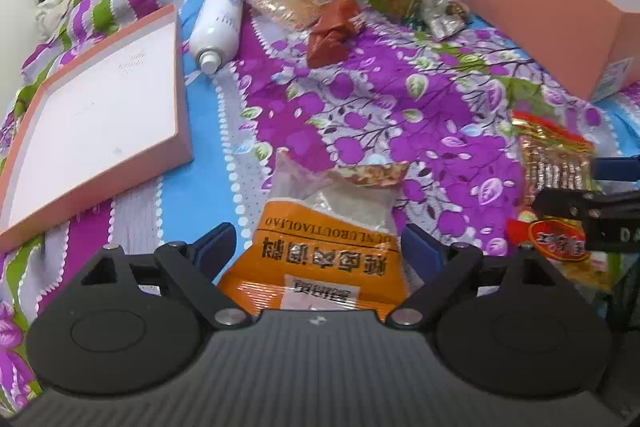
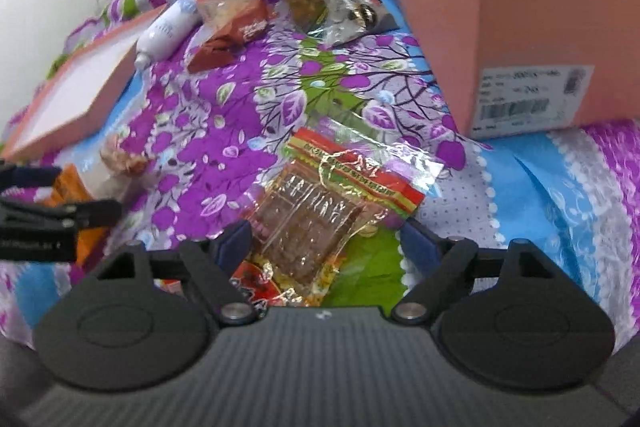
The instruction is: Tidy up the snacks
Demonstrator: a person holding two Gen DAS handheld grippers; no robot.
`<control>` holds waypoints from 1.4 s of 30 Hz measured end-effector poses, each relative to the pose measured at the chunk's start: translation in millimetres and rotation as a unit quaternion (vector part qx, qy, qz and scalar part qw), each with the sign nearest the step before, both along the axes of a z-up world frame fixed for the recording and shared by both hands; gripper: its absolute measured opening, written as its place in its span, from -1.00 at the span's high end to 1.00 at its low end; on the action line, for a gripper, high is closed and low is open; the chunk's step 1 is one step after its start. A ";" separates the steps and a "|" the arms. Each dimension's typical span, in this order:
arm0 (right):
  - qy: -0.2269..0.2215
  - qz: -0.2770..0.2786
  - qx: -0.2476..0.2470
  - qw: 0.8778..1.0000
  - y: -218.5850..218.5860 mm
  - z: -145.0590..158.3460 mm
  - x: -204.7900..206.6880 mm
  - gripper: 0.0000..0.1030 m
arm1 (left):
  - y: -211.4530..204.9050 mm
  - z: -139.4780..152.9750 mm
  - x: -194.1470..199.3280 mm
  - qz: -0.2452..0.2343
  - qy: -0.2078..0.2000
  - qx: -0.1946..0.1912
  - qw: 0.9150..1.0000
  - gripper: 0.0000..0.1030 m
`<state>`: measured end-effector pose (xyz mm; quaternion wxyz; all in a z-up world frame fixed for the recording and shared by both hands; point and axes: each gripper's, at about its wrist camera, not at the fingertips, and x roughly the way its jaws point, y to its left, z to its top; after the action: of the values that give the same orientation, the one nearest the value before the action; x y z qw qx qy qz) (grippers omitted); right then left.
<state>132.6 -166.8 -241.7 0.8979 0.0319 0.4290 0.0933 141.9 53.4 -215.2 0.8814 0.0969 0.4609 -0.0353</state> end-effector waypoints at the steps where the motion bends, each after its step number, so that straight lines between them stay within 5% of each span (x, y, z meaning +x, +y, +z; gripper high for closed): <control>1: -0.001 0.006 -0.008 1.000 1.4 -0.1 -0.7 -0.63 | 0.6 -2.1 0.8 0.003 0.002 -0.004 1.000 -0.72; 3: -0.004 0.015 -0.015 1.000 4.6 -0.1 -0.6 -0.59 | 0.8 -4.8 0.6 0.008 0.004 -0.013 1.000 -0.67; 12: -0.021 0.064 0.008 0.998 9.2 8.8 -3.6 0.42 | -2.7 4.6 -0.3 0.065 -0.004 -0.064 0.996 -0.39; 13: -0.020 0.067 0.019 0.997 7.7 10.8 -4.5 0.78 | -4.7 6.7 -1.0 0.069 -0.006 -0.067 0.995 -0.38; 26: -0.053 0.056 0.016 0.997 -18.8 49.2 -24.9 0.82 | -37.5 50.5 -14.3 0.093 -0.031 -0.113 0.989 -0.32; 42: -0.115 0.031 0.014 0.993 -57.2 139.3 -35.6 0.82 | -81.8 156.4 -26.6 0.062 -0.098 -0.165 0.979 -0.32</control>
<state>96.9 -224.0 -102.4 0.9374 0.0204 0.3222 0.1303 115.4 -28.4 -58.8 0.9265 -0.0761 0.3655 -0.0467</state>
